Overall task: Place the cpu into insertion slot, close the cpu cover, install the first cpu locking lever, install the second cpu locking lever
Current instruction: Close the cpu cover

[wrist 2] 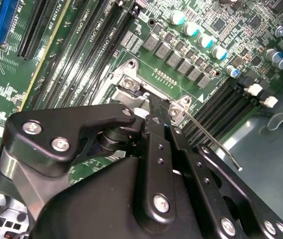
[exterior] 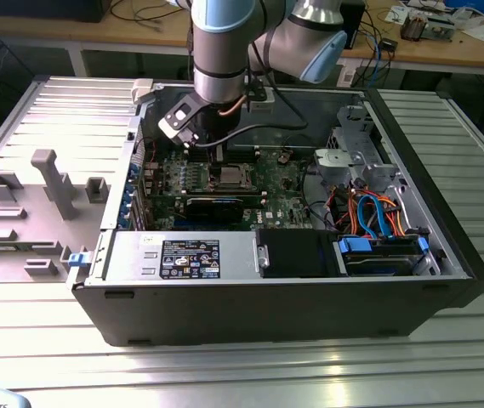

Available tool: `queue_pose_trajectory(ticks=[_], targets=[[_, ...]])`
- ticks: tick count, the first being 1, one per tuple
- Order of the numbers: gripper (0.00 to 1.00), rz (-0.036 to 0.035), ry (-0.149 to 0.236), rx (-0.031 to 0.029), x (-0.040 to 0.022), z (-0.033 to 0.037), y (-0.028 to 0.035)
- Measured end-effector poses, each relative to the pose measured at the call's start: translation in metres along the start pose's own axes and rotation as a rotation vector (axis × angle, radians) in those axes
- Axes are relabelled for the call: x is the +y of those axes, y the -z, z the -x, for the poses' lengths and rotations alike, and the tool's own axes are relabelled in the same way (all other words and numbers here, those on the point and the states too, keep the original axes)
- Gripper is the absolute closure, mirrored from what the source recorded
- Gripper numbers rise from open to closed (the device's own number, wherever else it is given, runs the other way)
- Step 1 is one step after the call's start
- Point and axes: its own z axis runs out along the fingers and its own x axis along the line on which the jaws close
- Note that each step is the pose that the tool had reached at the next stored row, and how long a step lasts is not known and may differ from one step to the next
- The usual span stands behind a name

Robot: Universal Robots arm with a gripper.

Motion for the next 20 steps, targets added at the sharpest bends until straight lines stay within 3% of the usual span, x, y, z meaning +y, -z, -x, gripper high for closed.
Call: queue_pose_trajectory(ticks=[3,15,20], targets=[[0.89,0.0006,0.000,0.0061,-0.0006,0.0000,-0.0020],[0.89,0.0006,0.001,0.0086,-0.0007,0.0002,-0.0042],[0.89,0.0008,0.001,0.0087,-0.0007,0.0001,-0.0018]])
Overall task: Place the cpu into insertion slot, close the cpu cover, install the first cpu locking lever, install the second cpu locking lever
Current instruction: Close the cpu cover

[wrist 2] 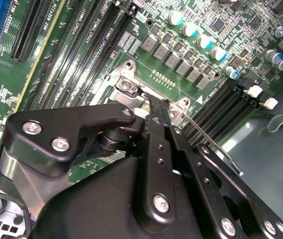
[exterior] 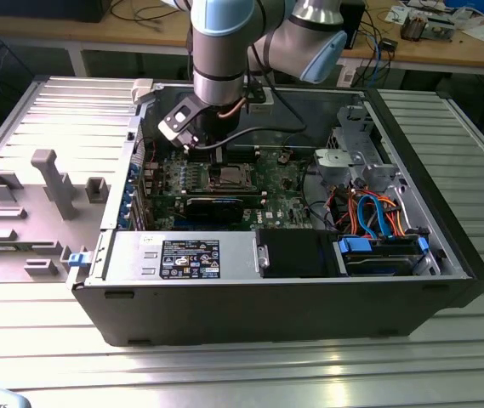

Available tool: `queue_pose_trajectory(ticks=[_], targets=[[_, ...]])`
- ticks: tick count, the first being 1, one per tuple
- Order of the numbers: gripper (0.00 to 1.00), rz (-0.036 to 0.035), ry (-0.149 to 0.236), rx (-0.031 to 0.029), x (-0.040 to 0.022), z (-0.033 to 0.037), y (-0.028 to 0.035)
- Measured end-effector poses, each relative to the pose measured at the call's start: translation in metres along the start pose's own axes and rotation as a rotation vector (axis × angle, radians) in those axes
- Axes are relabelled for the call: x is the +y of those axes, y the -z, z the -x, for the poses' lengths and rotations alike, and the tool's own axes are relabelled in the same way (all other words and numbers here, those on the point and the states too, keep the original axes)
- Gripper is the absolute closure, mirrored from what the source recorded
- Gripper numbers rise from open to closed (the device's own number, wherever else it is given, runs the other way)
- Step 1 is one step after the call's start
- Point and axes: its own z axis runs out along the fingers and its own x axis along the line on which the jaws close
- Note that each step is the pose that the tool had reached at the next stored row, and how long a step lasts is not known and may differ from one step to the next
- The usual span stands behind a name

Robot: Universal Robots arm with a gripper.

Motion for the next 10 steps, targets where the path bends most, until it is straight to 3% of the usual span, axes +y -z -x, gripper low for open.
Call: queue_pose_trajectory(ticks=[5,10], targets=[[0.89,0.0000,0.000,0.0000,0.0008,-0.0001,0.0032],[0.89,0.0000,0.000,0.0000,0.0166,0.0013,0.0035]])
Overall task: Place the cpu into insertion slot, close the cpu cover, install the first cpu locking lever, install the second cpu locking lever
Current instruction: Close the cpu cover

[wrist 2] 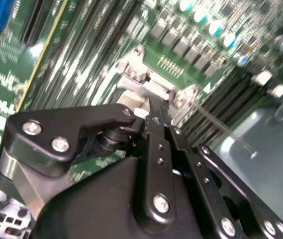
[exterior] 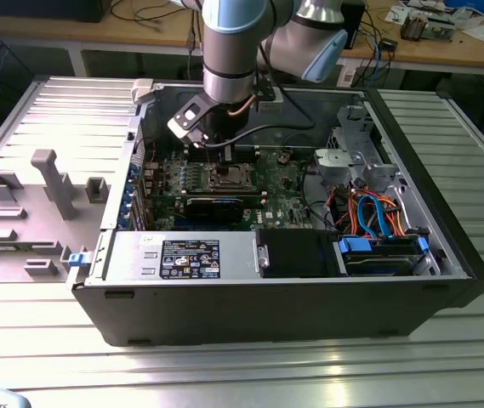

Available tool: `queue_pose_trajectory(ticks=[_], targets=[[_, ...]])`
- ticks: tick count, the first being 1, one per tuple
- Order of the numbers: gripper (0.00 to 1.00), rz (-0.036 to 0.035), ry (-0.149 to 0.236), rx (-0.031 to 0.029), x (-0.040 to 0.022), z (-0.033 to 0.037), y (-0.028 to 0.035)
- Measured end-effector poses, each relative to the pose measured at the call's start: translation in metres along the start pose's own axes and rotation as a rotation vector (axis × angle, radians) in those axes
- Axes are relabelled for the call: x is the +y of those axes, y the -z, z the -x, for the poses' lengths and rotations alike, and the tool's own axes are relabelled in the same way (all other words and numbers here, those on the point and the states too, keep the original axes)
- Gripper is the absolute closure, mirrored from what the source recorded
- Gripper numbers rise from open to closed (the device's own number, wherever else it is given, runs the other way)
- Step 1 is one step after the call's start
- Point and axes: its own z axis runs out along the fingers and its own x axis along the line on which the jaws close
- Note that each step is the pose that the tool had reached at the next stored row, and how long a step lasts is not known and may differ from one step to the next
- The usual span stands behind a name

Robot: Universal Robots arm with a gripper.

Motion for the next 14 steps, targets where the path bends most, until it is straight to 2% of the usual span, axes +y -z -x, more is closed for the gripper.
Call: queue_pose_trajectory(ticks=[5,14], targets=[[0.89,0.0000,0.000,-0.0001,0.0145,0.0011,0.0003],[0.89,0.0000,0.000,-0.0001,0.0152,0.0012,0.0003]])
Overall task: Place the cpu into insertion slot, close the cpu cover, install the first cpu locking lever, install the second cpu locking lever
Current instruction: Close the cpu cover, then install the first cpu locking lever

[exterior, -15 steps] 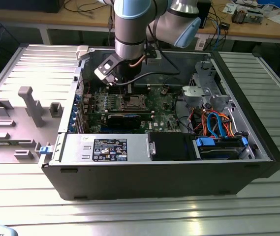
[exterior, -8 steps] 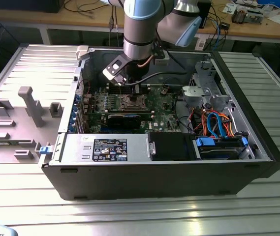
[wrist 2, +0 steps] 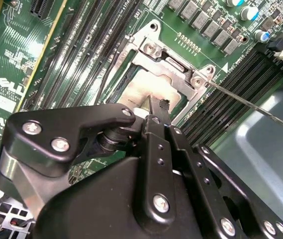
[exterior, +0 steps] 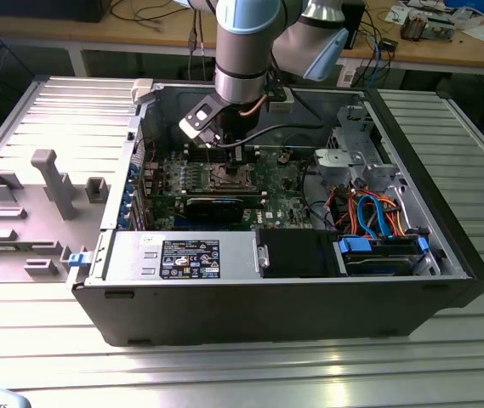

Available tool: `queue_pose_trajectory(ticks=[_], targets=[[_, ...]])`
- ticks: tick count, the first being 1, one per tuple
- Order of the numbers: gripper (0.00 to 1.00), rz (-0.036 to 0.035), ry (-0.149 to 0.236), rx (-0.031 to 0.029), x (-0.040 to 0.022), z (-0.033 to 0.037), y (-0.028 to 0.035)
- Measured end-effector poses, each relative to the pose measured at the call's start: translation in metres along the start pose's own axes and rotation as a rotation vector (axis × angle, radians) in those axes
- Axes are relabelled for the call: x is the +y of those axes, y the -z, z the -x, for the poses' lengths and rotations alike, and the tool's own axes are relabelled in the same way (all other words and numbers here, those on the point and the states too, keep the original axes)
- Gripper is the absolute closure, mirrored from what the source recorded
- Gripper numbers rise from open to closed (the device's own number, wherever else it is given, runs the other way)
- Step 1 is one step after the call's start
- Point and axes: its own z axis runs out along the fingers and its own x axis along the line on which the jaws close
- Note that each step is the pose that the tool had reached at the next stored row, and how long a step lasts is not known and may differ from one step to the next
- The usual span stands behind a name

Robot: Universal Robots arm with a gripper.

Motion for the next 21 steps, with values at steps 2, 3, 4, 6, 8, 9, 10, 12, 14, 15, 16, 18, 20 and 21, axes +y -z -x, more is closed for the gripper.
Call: queue_pose_trajectory(ticks=[2,3,4,6,8,9,10,12,14,15,16,18,20,21], targets=[[0.89,0.0000,0.000,0.0000,0.0001,0.0000,0.0000],[0.89,0.0000,0.000,0.0001,0.0001,0.0000,0.0000],[0.89,0.0000,0.000,0.0001,0.0002,0.0000,0.0000],[0.89,0.0000,0.000,0.0000,0.0004,0.0000,0.0000],[0.89,0.0000,0.000,0.0000,0.0005,0.0000,0.0000],[0.89,0.0001,0.000,0.0001,0.0005,0.0000,0.0000],[0.89,0.0000,0.000,0.0000,0.0005,0.0000,0.0000],[0.89,0.0001,0.000,0.0002,0.0005,-0.0001,0.0020],[0.89,0.0000,0.000,0.0001,0.0005,-0.0002,0.0049],[0.89,-0.0005,0.000,0.0001,0.0006,-0.0003,0.0076],[0.89,-0.0021,0.000,0.0001,0.0007,-0.0004,0.0102],[0.89,-0.0023,0.000,0.0002,0.0006,-0.0007,0.0141],[0.89,-0.0021,0.000,0.0004,0.0006,-0.0009,0.0173],[0.89,-0.0022,0.000,0.0003,0.0006,-0.0009,0.0187]])
